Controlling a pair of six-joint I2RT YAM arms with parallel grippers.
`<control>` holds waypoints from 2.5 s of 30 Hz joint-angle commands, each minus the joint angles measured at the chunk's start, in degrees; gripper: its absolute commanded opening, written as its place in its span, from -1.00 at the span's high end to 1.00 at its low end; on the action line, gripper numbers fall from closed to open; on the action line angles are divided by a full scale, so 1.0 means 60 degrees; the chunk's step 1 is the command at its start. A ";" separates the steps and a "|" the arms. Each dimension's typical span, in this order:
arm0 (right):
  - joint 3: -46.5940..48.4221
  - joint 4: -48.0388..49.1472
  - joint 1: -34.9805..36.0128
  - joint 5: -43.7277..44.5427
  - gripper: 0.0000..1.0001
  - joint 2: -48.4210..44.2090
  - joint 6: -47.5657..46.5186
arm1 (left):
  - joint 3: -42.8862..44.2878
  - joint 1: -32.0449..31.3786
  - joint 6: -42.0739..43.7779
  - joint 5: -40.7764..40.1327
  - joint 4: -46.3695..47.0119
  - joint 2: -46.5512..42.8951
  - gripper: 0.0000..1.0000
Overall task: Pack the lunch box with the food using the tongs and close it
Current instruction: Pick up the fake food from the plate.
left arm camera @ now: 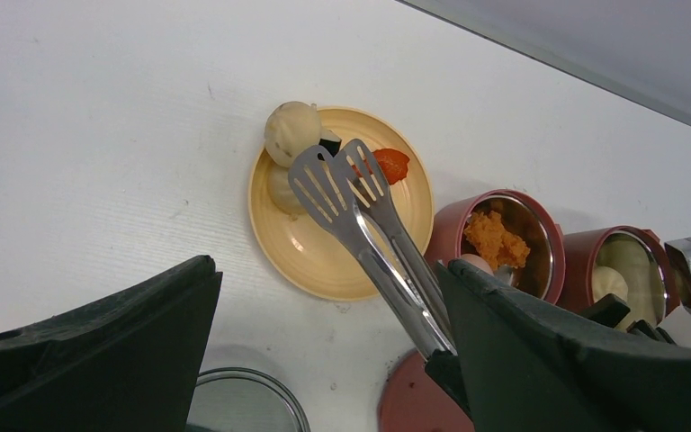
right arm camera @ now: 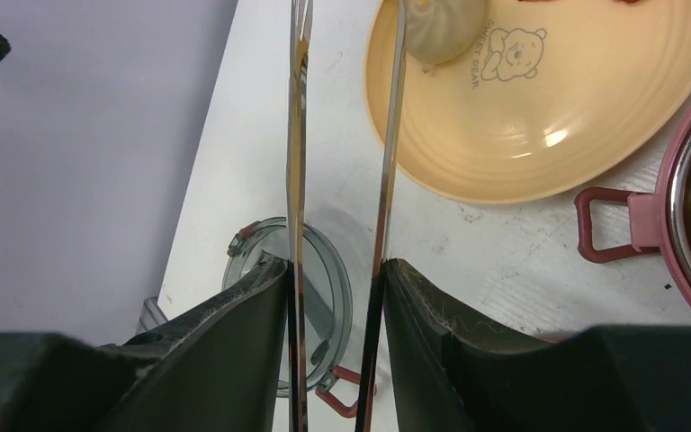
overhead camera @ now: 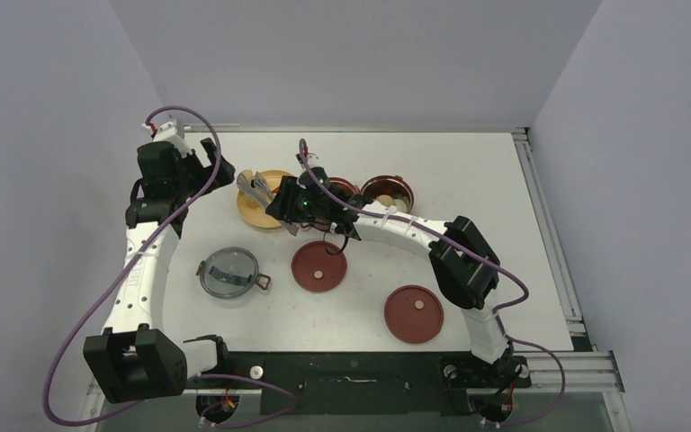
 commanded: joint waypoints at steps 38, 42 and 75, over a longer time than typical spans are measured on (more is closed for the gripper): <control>0.1612 0.0261 -0.0099 0.0230 0.31 0.1322 0.0294 | 0.0183 0.0046 0.0097 0.0200 0.0424 -0.0309 -0.94; 0.1646 0.0261 -0.0114 0.0216 0.42 0.1338 0.0294 | 0.0170 0.0044 0.0083 0.0191 0.0425 -0.0307 -0.94; -0.0933 -0.0468 -0.0101 0.0417 0.89 -0.1538 -0.0481 | 0.0119 0.0043 0.0035 0.0254 0.0482 -0.0284 -0.94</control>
